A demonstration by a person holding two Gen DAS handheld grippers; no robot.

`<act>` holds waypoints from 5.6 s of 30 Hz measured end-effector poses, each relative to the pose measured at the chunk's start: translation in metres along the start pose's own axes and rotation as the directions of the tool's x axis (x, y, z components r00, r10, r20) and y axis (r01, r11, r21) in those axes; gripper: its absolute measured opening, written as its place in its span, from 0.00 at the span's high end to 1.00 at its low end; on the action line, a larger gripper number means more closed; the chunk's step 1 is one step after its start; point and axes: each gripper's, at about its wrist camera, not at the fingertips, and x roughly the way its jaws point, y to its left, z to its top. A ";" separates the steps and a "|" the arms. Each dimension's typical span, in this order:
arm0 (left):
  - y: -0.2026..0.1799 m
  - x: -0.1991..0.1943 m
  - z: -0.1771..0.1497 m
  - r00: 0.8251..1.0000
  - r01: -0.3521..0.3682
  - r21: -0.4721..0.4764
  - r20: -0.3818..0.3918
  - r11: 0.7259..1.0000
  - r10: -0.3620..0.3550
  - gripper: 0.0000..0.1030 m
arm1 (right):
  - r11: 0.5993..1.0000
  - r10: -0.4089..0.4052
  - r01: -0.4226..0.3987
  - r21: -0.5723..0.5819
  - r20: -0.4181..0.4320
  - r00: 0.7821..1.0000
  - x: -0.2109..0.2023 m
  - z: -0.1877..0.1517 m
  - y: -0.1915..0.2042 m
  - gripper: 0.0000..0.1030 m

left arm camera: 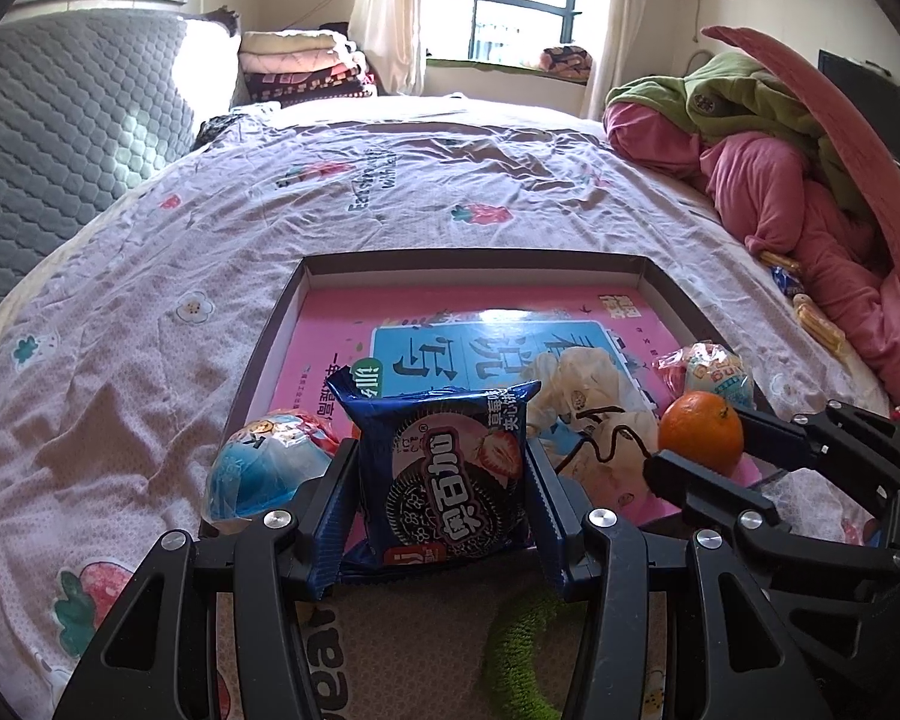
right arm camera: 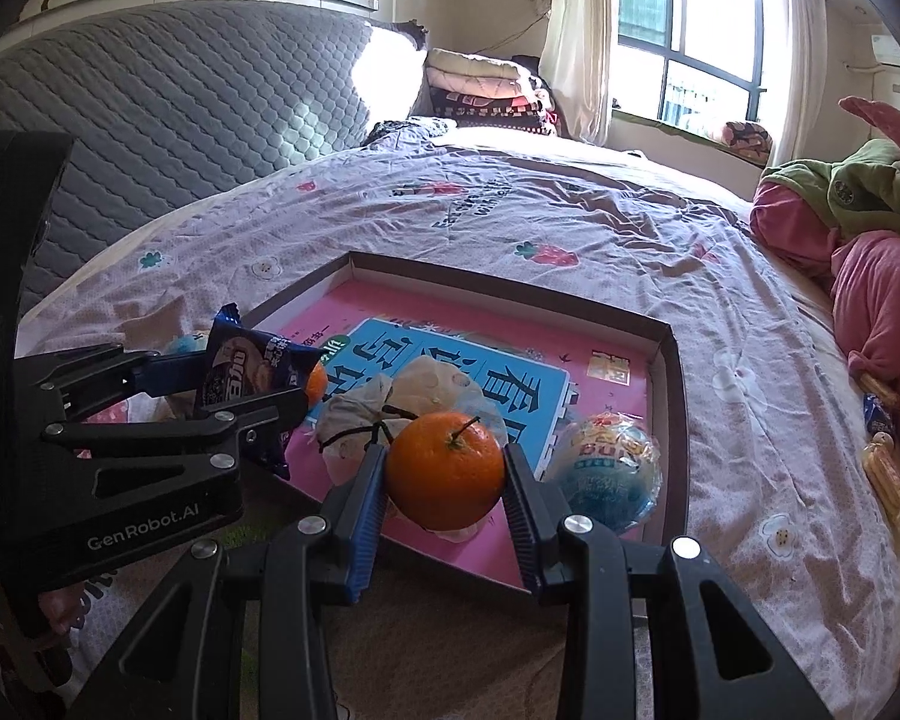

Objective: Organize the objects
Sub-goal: 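Carry the cookie packet with the left tool while the right tool grasps and carries the orange over the tray, then lower the cookie packet into the tray with the left tool while the right tool lowers the orange, then open and withdraw both tools from the tray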

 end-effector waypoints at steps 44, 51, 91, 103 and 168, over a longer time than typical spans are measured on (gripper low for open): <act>-0.020 0.011 -0.001 0.999 0.050 0.021 -0.017 0.999 -0.050 0.48 | 0.997 -0.062 0.066 0.042 -0.087 0.994 0.028 -0.007 -0.016 0.63; -0.018 0.015 -0.001 0.998 0.059 0.006 -0.033 0.998 -0.058 0.48 | 0.997 -0.072 0.075 0.033 -0.092 0.993 0.027 -0.007 -0.015 0.63; -0.020 0.013 -0.009 0.996 0.065 0.030 -0.070 0.997 -0.063 0.49 | 0.997 -0.057 0.063 0.054 -0.095 0.994 0.012 -0.010 -0.021 0.63; -0.018 -0.001 -0.007 0.997 0.070 0.031 -0.039 0.997 -0.069 0.49 | 0.996 -0.059 0.064 0.055 -0.086 0.995 0.007 -0.009 -0.018 0.59; 0.085 -0.058 -0.050 0.999 -0.037 0.028 -0.029 0.999 0.038 0.45 | 0.999 0.033 -0.033 0.001 -0.060 0.998 -0.021 -0.026 0.040 0.46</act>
